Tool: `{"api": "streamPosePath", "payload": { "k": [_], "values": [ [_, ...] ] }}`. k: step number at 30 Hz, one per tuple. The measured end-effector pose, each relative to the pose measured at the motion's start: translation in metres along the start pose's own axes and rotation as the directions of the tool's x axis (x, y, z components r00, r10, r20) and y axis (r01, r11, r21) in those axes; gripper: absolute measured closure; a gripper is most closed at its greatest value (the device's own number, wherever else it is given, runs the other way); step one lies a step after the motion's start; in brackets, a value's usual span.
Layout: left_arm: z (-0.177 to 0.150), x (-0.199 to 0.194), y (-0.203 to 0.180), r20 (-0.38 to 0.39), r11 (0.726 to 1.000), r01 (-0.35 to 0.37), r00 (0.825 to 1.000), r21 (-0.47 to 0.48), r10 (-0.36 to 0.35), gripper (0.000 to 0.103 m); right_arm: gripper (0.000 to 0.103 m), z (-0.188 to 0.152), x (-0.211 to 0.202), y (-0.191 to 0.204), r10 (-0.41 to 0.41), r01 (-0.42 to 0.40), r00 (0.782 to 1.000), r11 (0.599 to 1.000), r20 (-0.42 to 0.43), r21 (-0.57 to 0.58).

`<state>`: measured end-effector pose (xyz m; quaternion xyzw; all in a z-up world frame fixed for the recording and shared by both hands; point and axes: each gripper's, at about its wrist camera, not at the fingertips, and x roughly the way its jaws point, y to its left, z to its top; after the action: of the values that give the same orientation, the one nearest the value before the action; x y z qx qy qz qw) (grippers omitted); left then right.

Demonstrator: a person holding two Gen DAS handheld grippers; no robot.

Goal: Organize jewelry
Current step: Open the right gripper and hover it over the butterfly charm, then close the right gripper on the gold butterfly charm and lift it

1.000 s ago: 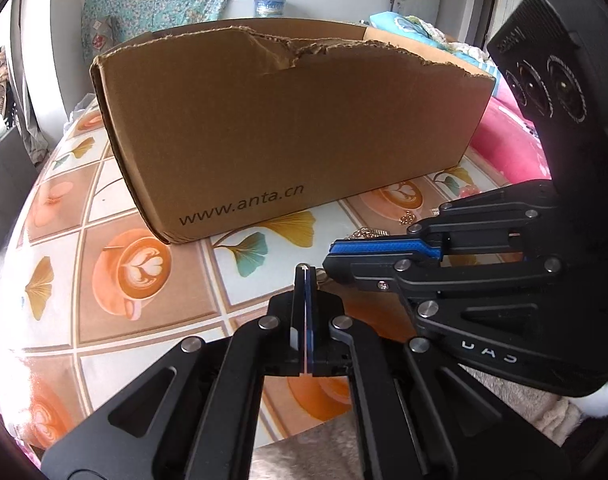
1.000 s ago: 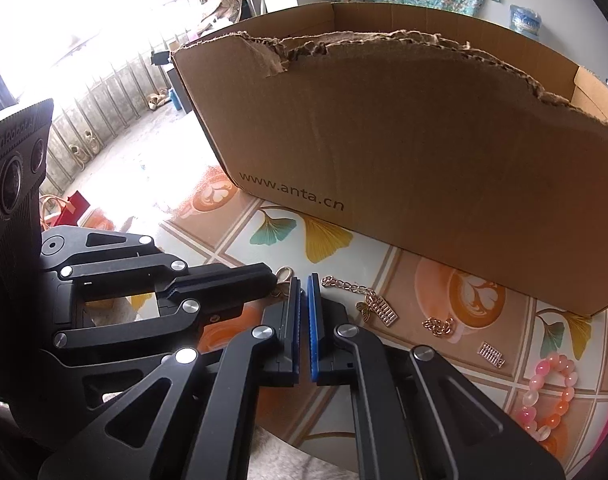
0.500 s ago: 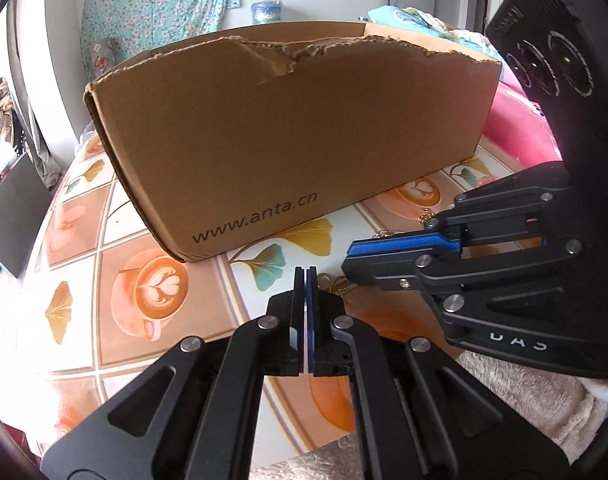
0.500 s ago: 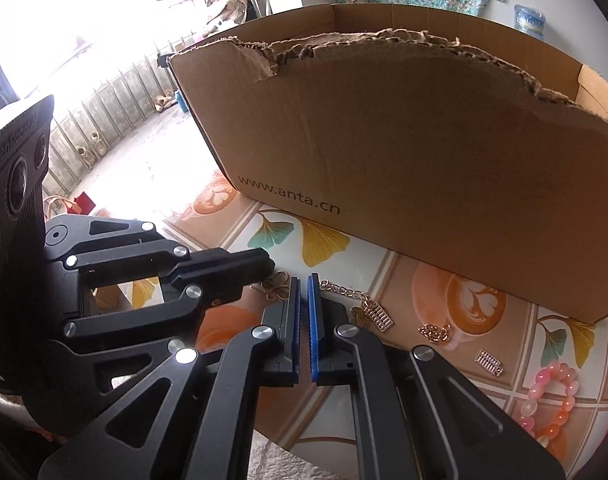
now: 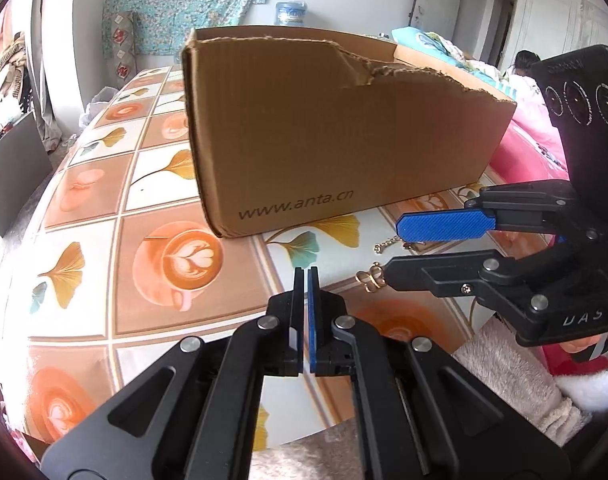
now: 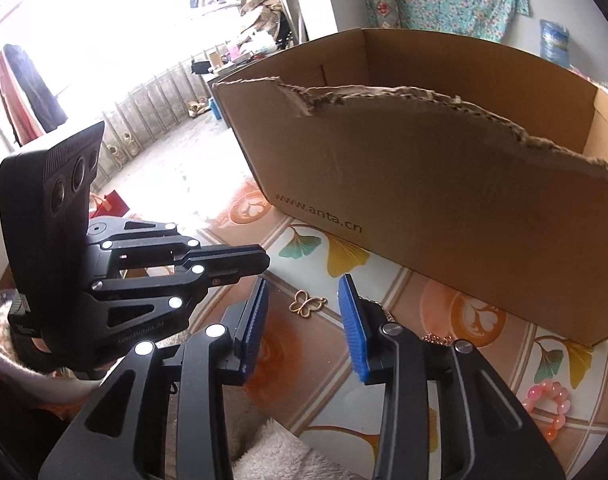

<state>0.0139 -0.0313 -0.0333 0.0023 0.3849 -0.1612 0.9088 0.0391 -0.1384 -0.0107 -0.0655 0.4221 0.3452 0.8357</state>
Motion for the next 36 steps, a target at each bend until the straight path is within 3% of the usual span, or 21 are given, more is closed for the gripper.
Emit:
{"api": "streamPosePath", "payload": {
  "k": [7, 10, 14, 15, 16, 24, 27, 28, 36],
  "values": [
    [-0.001, -0.002, 0.006, -0.005, 1.0, -0.014, 1.0, -0.001, 0.014, 0.102, 0.069, 0.002, 0.02, 0.014, -0.049, 0.035, 0.995, 0.987, -0.088, -0.157],
    [-0.002, -0.001, 0.007, -0.001, 1.0, -0.013, 1.0, -0.011, 0.013, 0.102, 0.081, 0.001, 0.021, 0.019, -0.093, 0.077, 0.992, 0.98, -0.08, -0.186],
    [-0.002, -0.001, 0.01, -0.003, 1.0, -0.013, 1.0, -0.02, 0.013, 0.102, 0.085, 0.002, 0.021, 0.022, -0.11, 0.095, 0.991, 0.98, -0.078, -0.173],
    [-0.002, -0.001, 0.01, -0.004, 1.0, -0.016, 1.0, -0.015, 0.016, 0.102, 0.096, 0.002, 0.024, 0.026, -0.108, 0.093, 0.991, 0.98, -0.075, -0.174],
    [-0.001, -0.001, 0.01, -0.006, 1.0, -0.021, 1.0, -0.011, 0.02, 0.102, 0.099, 0.003, 0.024, 0.027, -0.103, 0.089, 0.992, 0.982, -0.079, -0.166],
    [-0.003, -0.003, 0.012, -0.005, 0.999, -0.029, 1.0, -0.016, 0.029, 0.102, 0.099, 0.005, 0.018, 0.024, -0.082, 0.072, 0.994, 0.99, -0.078, -0.121],
    [-0.004, -0.003, 0.011, -0.005, 1.0, -0.028, 1.0, -0.012, 0.028, 0.102, 0.086, 0.009, 0.015, 0.019, -0.078, 0.071, 0.994, 0.993, -0.076, -0.094],
    [-0.004, -0.003, 0.011, -0.004, 1.0, -0.028, 1.0, -0.012, 0.028, 0.102, 0.075, 0.01, 0.019, 0.018, -0.074, 0.066, 0.994, 0.994, -0.086, -0.092],
    [-0.006, -0.003, 0.009, 0.0, 1.0, -0.028, 1.0, 0.005, 0.028, 0.102, 0.073, 0.018, 0.034, 0.022, -0.104, 0.067, 0.975, 0.98, -0.198, -0.187]
  ]
}}
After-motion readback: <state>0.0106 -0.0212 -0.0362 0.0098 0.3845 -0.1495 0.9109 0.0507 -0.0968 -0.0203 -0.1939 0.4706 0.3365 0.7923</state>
